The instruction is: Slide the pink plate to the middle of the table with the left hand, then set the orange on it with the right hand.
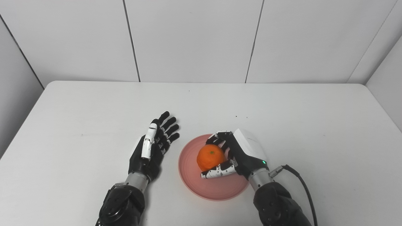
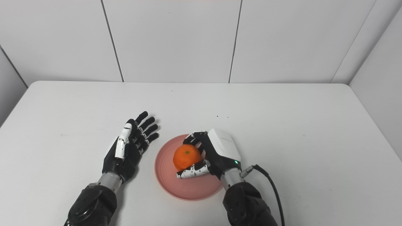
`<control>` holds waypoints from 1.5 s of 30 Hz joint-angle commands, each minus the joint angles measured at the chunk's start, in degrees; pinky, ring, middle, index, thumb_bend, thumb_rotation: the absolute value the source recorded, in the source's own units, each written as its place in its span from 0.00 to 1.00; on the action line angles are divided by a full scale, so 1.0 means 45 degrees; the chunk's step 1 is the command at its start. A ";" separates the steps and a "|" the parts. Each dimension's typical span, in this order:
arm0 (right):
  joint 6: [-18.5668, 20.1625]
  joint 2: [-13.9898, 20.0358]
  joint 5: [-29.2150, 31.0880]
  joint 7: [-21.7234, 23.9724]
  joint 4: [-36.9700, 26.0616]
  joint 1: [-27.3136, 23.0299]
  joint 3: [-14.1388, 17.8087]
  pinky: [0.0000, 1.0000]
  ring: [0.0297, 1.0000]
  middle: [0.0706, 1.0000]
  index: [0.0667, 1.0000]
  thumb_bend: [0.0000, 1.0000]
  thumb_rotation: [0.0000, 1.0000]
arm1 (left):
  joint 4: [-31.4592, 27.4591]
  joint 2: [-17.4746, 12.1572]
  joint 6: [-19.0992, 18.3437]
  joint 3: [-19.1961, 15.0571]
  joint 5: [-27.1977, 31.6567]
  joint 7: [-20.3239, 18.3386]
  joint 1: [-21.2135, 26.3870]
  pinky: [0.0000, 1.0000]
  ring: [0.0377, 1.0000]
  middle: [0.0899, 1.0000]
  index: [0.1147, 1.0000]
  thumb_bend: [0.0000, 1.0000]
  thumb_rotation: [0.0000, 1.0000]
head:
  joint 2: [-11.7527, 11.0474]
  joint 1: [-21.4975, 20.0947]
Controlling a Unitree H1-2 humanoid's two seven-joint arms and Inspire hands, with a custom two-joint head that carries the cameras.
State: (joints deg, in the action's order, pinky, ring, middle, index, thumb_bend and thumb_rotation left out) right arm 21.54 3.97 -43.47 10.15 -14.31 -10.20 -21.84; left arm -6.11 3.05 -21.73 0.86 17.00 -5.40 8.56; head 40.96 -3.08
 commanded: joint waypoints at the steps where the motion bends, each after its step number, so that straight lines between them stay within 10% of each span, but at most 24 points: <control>1: -0.0420 0.0020 -0.0144 -0.0096 0.0033 -0.0215 -0.0160 0.26 0.33 0.42 0.45 0.52 0.13 | 0.0057 0.0157 -0.0160 0.0067 -0.0144 0.0122 -0.0080 0.90 0.90 0.90 0.89 0.37 1.00 | 0.0013 0.0016; 17: -0.0543 0.0246 -0.0117 -0.0448 -0.0125 -0.0021 -0.0422 0.38 0.47 0.54 0.45 0.52 0.14 | 0.0026 0.0225 -0.0206 0.0014 -0.0136 0.0150 -0.0099 0.90 0.90 0.90 0.89 0.37 1.00 | 0.0035 -0.0040; 19: -0.0412 0.0344 -0.0161 -0.0230 -0.0333 0.0010 -0.0493 0.47 0.55 0.60 0.59 0.81 0.17 | 0.0018 0.0227 -0.0191 0.0003 -0.0122 0.0137 -0.0105 0.90 0.90 0.90 0.89 0.37 1.00 | 0.0046 -0.0042; 25: -0.0429 0.0744 0.0102 0.0423 -0.1117 0.0145 -0.0616 0.64 0.71 0.75 0.75 0.99 0.24 | -0.0030 0.0185 -0.0258 -0.0027 -0.0076 0.0098 -0.0110 0.90 0.90 0.90 0.89 0.37 1.00 | 0.0063 -0.0075; 45: -0.0309 0.1026 0.0945 0.1649 -0.3911 0.0356 0.1133 0.75 0.81 0.84 0.85 1.00 0.47 | -0.0015 0.0155 -0.0301 -0.0127 -0.0013 0.0102 -0.0067 0.90 0.89 0.90 0.88 0.37 1.00 | -0.0004 -0.0210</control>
State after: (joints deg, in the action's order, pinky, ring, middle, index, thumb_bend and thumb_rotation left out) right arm 21.77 8.80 -40.06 19.27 -29.54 -7.85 -17.88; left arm -6.12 3.59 -21.79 0.36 17.07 -5.35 8.55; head 40.87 -4.04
